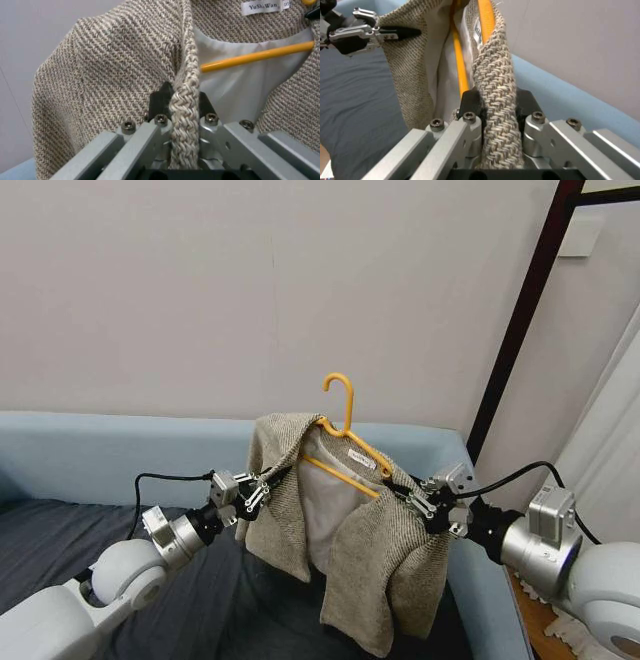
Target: Pick up the clothes from the sofa and hang them on the clothes hanger.
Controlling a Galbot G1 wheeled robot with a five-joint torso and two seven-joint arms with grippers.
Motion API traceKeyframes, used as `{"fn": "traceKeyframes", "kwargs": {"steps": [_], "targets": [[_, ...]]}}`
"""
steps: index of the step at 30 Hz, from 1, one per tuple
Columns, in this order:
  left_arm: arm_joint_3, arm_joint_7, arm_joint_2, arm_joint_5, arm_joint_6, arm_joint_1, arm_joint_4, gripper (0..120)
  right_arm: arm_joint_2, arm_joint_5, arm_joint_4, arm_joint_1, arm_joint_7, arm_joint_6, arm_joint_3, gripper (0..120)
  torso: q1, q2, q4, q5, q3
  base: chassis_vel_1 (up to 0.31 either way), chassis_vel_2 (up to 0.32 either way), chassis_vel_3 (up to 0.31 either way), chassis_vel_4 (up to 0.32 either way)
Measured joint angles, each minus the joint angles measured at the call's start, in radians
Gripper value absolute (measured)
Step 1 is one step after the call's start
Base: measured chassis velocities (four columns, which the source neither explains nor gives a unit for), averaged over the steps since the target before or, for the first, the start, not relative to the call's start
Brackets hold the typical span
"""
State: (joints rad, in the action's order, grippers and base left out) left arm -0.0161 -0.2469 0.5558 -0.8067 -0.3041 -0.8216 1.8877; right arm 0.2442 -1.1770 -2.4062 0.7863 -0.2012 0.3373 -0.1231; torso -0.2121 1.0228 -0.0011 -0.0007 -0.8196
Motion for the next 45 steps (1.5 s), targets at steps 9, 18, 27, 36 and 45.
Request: {"fn": "traceKeyframes", "kwargs": {"steps": [9,18,27,36,45], "targets": [[0.005,0.017,0.037,-0.001,-0.003,-0.018,-0.028,14,-0.008,-0.075,-0.014,-0.002,-0.047,0.016,-0.01,10,0.0,0.0,-0.0004,0.0001,0.0,0.0,0.0,0.0,0.0],[0.026,0.028,0.095,0.019,-0.009,-0.111,-0.008,11,0.012,-0.119,-0.017,-0.003,-0.084,0.027,-0.014,10,0.0,0.0,-0.0003,0.0,0.0,0.0,0.0,0.0,0.0],[0.134,0.051,0.085,-0.01,-0.047,-0.247,0.073,31,0.017,-0.093,0.001,0.005,-0.082,0.027,-0.02,10,0.0,0.0,-0.0003,0.0001,0.0,0.0,0.0,0.0,0.0],[0.377,0.116,0.244,0.07,-0.102,-0.57,0.13,64,0.025,-0.247,-0.016,0.025,-0.212,0.111,-0.111,10,0.0,0.0,-0.0001,-0.0001,0.0,0.0,0.0,0.0,0.0],[0.489,0.109,0.473,0.159,-0.137,-0.796,0.175,93,0.033,-0.483,-0.01,0.041,-0.363,0.208,-0.347,10,0.0,0.0,0.0001,0.0,0.0,0.0,0.0,0.0,0.0]]}}
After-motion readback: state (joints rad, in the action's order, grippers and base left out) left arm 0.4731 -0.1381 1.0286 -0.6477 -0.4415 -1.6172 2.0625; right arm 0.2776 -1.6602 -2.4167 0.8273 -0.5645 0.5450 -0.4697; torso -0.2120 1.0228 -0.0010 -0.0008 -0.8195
